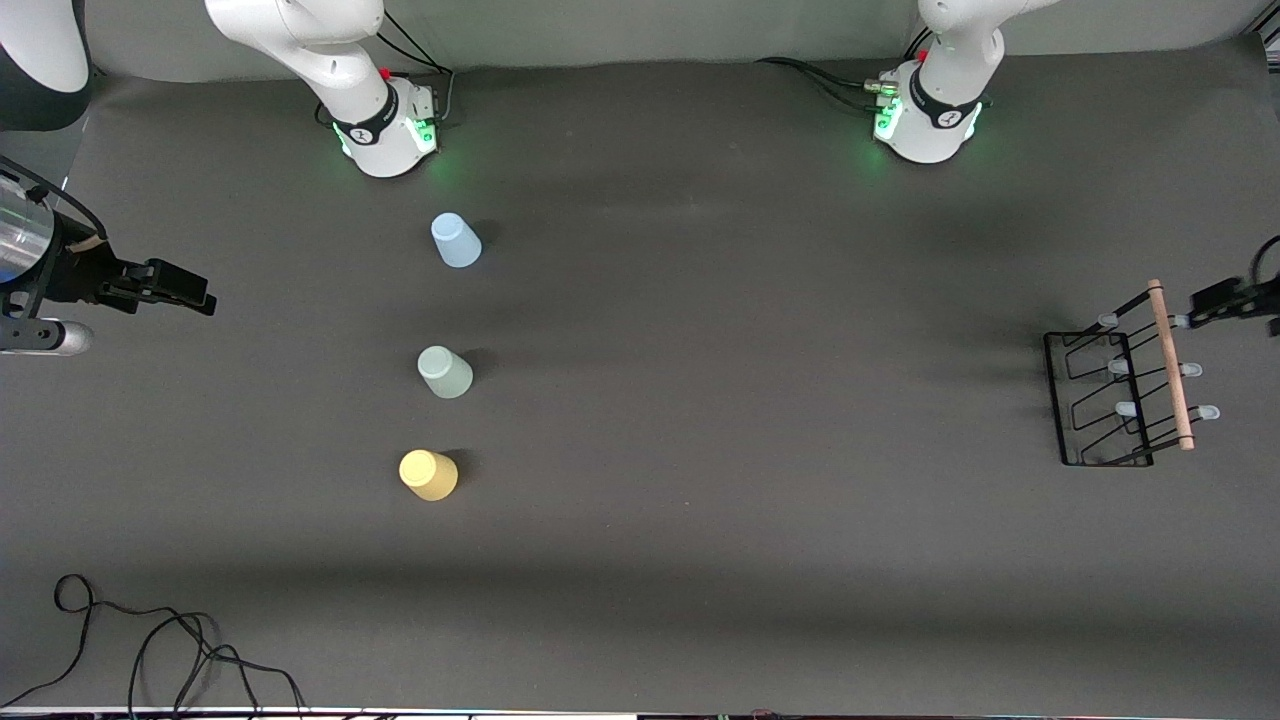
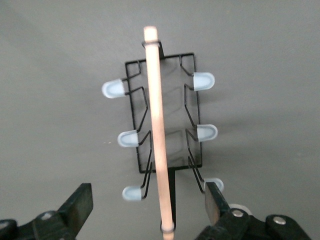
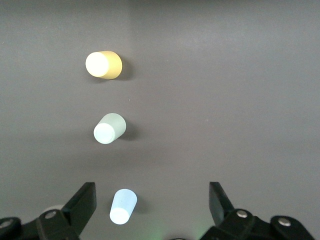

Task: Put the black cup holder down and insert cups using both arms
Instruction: 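Close the left gripper on the rack's wooden rod and lift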

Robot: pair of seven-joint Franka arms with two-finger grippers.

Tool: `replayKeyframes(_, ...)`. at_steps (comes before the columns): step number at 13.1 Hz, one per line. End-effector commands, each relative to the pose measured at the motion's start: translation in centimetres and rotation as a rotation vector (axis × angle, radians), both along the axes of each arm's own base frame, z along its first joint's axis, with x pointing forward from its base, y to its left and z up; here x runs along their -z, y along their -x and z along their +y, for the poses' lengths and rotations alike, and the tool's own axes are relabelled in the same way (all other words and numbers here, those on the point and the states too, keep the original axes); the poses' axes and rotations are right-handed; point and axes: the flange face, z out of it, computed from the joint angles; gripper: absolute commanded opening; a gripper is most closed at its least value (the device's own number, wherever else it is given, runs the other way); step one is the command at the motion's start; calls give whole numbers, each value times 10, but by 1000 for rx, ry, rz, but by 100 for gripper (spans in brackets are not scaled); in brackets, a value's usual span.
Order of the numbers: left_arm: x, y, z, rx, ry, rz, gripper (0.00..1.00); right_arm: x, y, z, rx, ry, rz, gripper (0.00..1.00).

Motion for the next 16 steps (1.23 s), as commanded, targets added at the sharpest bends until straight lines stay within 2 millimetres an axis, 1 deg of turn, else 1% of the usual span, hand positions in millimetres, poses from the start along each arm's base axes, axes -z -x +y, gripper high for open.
replayKeyframes(1,25,3,1,-3,7,11,100,-4,6,2,-17,-15,-17,100)
replayKeyframes(3,41,-2,0,-3,8,14,100,-4,6,2,-17,-15,-17,100)
replayKeyframes(5,46,-3,0,-3,10,18,100,-4,6,2,-17,-15,-17,100)
replayKeyframes(6,53,-4,0,-3,13,28,99,-4,6,2,-17,-15,-17,100)
replayKeyframes(7,58,-5,-2,-1,16,35,97,-5,6,2,-17,-15,-18,100)
replayKeyframes(8,58,-4,-2,-6,16,37,90,-4,6,2,-17,-15,-15,100)
replayKeyframes(9,58,-4,-2,-9,16,37,77,-4,6,2,-17,-15,-17,100)
replayKeyframes(11,58,-4,0,-12,16,37,29,-4,6,2,-17,-15,-15,100)
replayKeyframes(12,59,-3,0,-13,17,38,3,-4,6,2,-17,-15,-17,100)
replayKeyframes(13,58,-4,-1,-15,17,36,0,-5,6,1,-15,-15,-17,100)
replayKeyframes(15,55,-4,-3,-61,14,33,0,-4,7,2,-17,-15,-15,100)
replayKeyframes(16,49,-4,-3,-70,13,29,0,-4,7,1,-15,-15,-15,100)
